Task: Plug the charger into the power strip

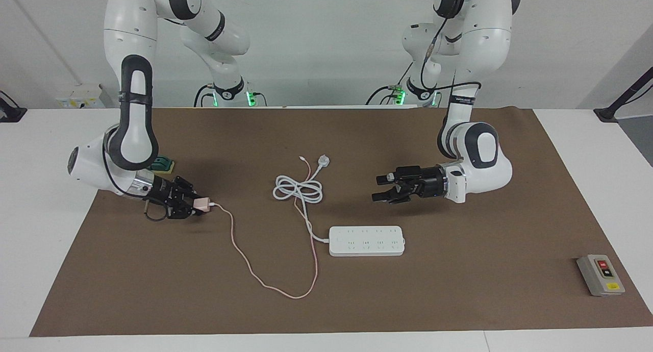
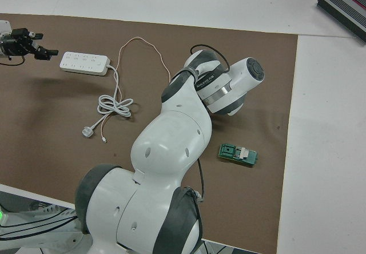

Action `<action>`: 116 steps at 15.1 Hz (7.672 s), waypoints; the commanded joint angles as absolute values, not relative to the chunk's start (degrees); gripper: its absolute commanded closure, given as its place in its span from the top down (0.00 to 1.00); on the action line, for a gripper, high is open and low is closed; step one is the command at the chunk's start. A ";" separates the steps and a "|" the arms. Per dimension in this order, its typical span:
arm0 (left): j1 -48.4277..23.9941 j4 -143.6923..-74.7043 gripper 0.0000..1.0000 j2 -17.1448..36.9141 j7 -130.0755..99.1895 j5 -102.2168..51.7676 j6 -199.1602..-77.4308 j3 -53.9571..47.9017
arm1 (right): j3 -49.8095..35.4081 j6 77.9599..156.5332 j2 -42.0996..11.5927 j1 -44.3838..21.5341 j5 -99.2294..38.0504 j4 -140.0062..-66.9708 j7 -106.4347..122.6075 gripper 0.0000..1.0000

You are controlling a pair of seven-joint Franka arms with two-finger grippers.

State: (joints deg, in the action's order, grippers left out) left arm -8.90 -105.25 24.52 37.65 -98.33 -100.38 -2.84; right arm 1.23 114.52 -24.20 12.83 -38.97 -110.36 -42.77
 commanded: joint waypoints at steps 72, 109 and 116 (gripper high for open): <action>-14.94 -107.58 0.00 24.17 46.31 -105.56 -110.39 -2.29 | 0.79 118.57 -28.92 -21.28 -39.37 -76.82 -93.60 1.00; 3.61 -104.94 0.00 6.94 -24.77 -12.57 -117.96 -1.76 | 1.14 81.74 4.12 2.63 1.14 -90.25 6.59 1.00; -0.43 -100.82 0.00 9.14 -56.27 -4.39 -121.80 -2.11 | 0.44 83.58 6.15 3.52 4.04 -91.58 5.63 1.00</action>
